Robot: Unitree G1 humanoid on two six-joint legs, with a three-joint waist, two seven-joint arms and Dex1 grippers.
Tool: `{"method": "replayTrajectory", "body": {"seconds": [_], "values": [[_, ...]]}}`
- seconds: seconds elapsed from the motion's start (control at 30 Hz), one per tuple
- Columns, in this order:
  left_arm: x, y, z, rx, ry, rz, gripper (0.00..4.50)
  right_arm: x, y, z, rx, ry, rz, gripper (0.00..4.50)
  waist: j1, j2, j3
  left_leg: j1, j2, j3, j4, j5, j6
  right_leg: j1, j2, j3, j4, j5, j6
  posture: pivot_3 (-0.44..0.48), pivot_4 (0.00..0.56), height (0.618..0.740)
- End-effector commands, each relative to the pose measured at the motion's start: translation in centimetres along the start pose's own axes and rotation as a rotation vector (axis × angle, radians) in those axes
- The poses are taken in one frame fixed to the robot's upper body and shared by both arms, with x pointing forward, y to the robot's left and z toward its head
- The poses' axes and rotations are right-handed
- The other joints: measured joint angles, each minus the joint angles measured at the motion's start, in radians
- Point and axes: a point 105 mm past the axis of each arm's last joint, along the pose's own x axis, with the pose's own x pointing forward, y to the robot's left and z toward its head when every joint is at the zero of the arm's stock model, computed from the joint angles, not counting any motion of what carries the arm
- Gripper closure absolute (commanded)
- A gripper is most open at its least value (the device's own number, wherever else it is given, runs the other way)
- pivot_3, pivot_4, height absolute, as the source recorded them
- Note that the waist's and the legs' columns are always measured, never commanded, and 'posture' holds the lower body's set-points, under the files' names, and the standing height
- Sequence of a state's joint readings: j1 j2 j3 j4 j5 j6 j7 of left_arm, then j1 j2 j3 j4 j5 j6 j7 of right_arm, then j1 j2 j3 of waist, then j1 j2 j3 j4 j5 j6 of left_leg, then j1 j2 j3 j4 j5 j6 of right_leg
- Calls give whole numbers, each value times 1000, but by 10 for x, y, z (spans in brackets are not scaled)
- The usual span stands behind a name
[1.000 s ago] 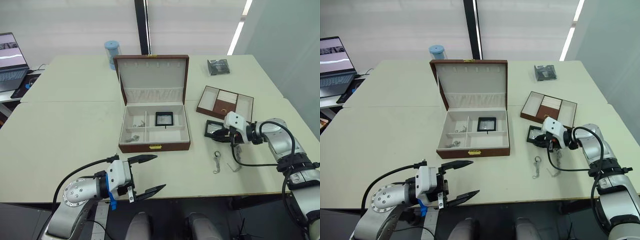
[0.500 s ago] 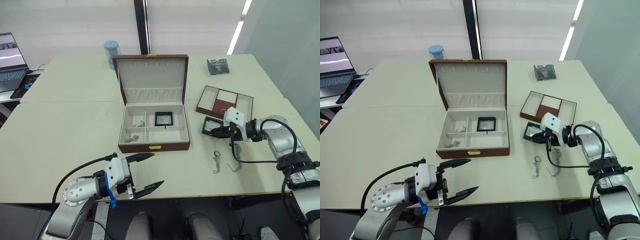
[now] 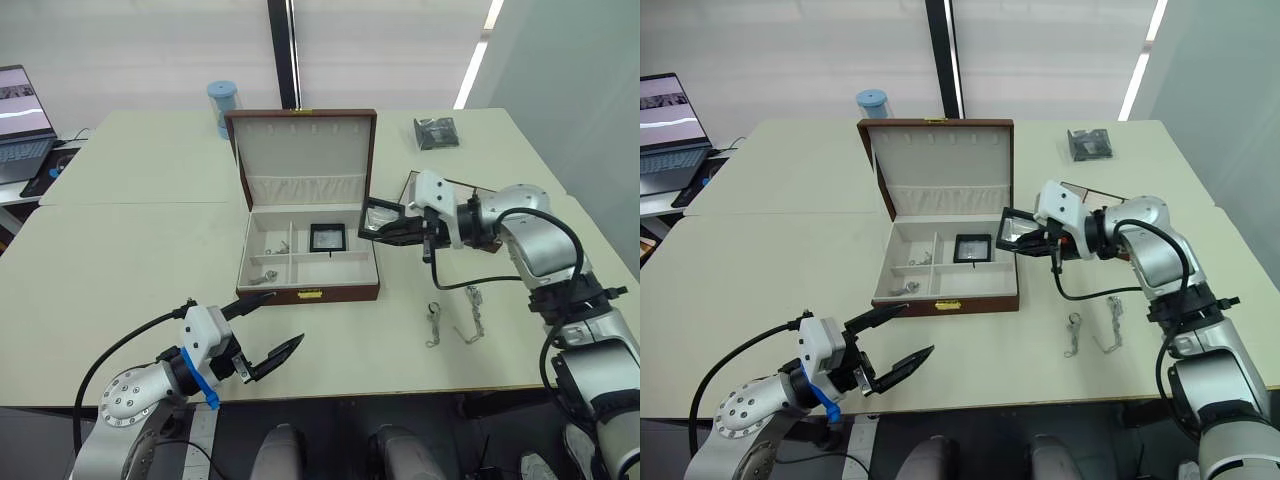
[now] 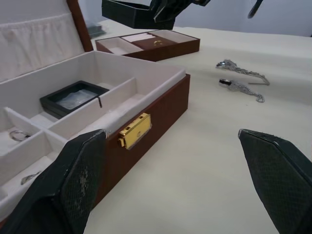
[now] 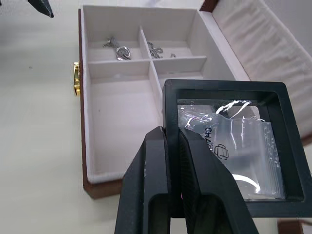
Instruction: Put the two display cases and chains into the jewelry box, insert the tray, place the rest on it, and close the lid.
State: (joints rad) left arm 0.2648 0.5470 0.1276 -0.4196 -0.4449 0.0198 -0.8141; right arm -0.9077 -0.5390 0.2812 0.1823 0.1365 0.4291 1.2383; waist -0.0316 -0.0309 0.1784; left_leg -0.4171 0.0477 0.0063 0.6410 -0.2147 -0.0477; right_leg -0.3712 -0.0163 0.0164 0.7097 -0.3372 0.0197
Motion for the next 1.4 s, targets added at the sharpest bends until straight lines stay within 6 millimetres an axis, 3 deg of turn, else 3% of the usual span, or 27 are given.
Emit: {"method": "replayTrajectory", "body": {"seconds": [0.03, 0.2, 0.37, 0.7, 1.03, 1.1, 1.4], "values": [[-9, 3, 12, 31, -23, 76, 0, 17, 1, 20, -29, -3, 41, 4491, -2, 0, 0, 0, 0, 0, 0, 0, 0, 0, 0, 0, 0, 0, 0, 0, 150, 740], [-22, 0, 13, 27, -7, 168, 0, 46, 8, 33, 39, 14, 114, 4491, 1, 0, 0, 0, 0, 0, 0, 0, 0, -1, -1, 0, 1, 0, 0, 0, 150, 740], [-25, -7, 13, 16, -4, 220, 0, 64, 18, 25, 79, 69, 202, 4491, 4, 0, 0, 0, -1, 0, 0, 0, 0, 0, -2, -1, 0, 0, 0, 0, 150, 740], [-27, -14, 14, 10, -2, 263, 0, 76, 23, 3, 106, 146, 275, 4491, -1, 0, 0, 0, -1, 0, 0, 0, 0, -1, -1, -1, 1, 0, 0, 0, 150, 740], [-23, -11, 14, 12, -1, 256, 0, 75, 20, 4, 126, 136, 281, 4491, 0, 0, 0, 0, -1, 0, -1, 0, 0, -1, -1, -1, 1, 0, 0, 0, 150, 740], [-22, -10, 14, 8, 5, 250, 0, 74, 18, 7, 133, 120, 270, 3790, 0, 0, 0, 0, -1, 0, -1, 0, 0, -1, -1, -1, 1, 0, 0, 0, 150, 740], [-15, -11, 11, -15, 8, 205, 0, 67, 10, 14, 169, 59, 235, 1383, 0, 0, 0, 0, -1, 0, -1, 0, 0, -1, -1, -1, 0, 0, 0, 0, 150, 740]]}}
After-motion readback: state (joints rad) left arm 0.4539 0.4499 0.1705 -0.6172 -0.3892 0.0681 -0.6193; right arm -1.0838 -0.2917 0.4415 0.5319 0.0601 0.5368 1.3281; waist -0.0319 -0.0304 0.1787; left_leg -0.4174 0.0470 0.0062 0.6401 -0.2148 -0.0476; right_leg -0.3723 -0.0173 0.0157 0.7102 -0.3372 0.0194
